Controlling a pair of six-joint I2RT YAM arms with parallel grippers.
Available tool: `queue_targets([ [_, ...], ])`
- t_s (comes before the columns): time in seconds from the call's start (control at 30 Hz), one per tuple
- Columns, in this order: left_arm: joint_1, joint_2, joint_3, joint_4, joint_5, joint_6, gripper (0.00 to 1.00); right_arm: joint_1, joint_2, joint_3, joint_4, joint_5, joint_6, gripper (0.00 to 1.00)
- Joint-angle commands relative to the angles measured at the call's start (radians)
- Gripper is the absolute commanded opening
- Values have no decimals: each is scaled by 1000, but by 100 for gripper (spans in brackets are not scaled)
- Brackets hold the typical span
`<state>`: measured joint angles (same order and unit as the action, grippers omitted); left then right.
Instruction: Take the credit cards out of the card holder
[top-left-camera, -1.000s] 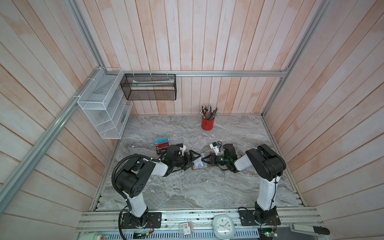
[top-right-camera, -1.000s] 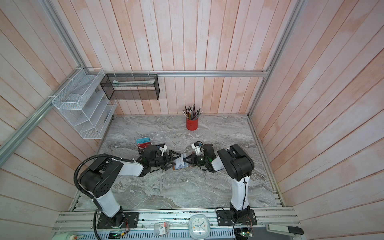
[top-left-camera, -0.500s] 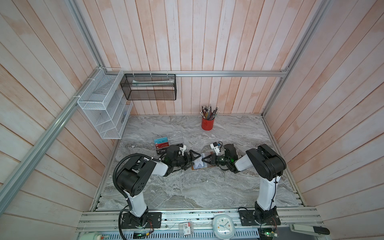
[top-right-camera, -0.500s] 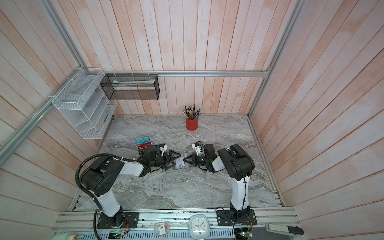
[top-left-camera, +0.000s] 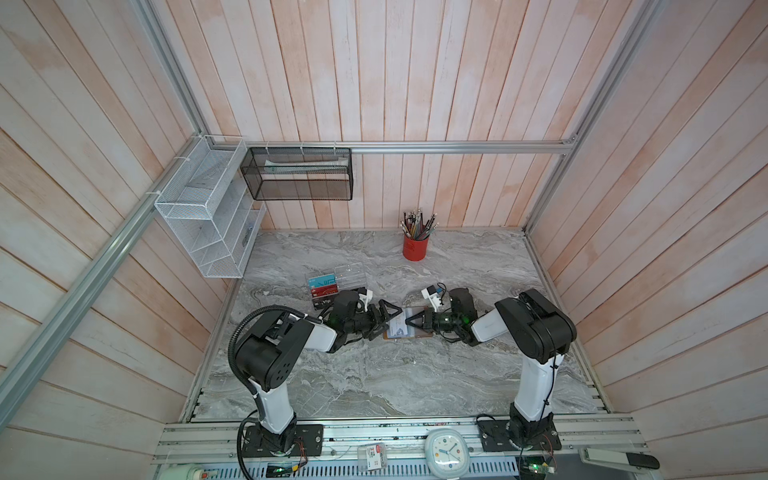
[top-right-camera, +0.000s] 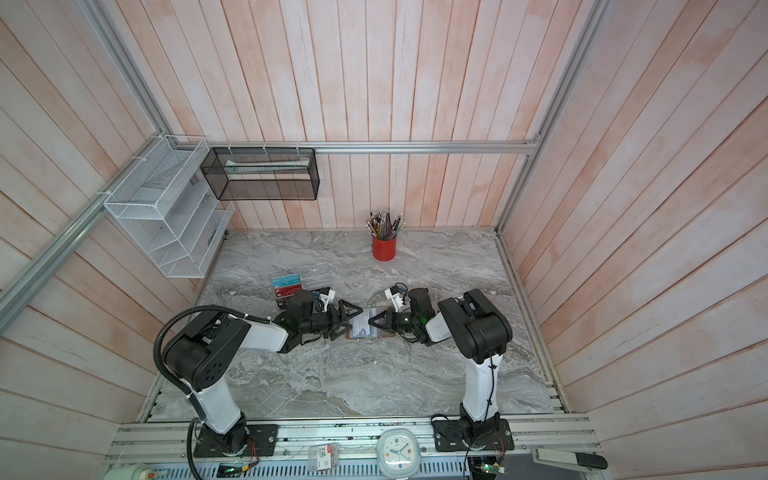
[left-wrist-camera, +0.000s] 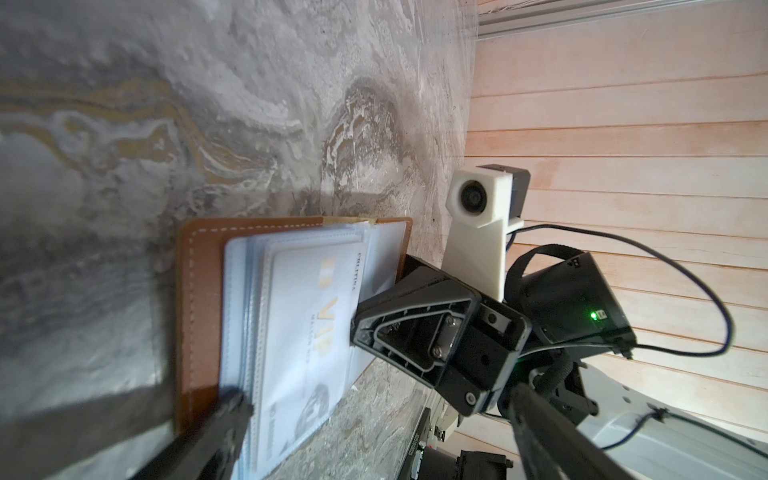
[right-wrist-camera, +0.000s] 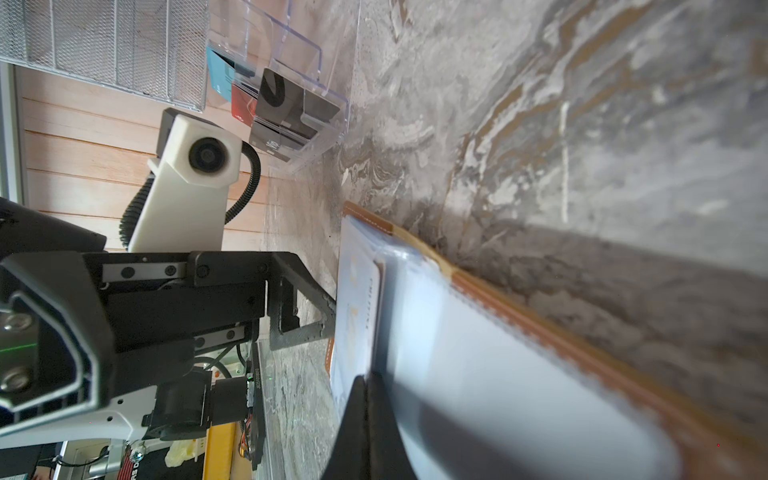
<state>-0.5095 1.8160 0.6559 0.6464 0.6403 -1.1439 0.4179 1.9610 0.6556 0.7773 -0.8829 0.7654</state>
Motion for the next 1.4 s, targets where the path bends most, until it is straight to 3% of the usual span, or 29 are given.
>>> queue_targets([
  [0.0, -4, 57, -21, -97, -34, 21, 100, 6, -20, -18, -93, 11, -53, 0],
  [0.83, -4, 64, -37, -84, -29, 22, 100, -42, -56, 17, -197, -6, -130, 0],
  [1.17, -4, -77, 47, -188, -9, 52, 100, -46, -94, 47, -226, -4, -117, 32],
  [1.37, -6, -92, 97, -196, 9, 39, 100, -45, -103, 54, -205, -17, -96, 48],
])
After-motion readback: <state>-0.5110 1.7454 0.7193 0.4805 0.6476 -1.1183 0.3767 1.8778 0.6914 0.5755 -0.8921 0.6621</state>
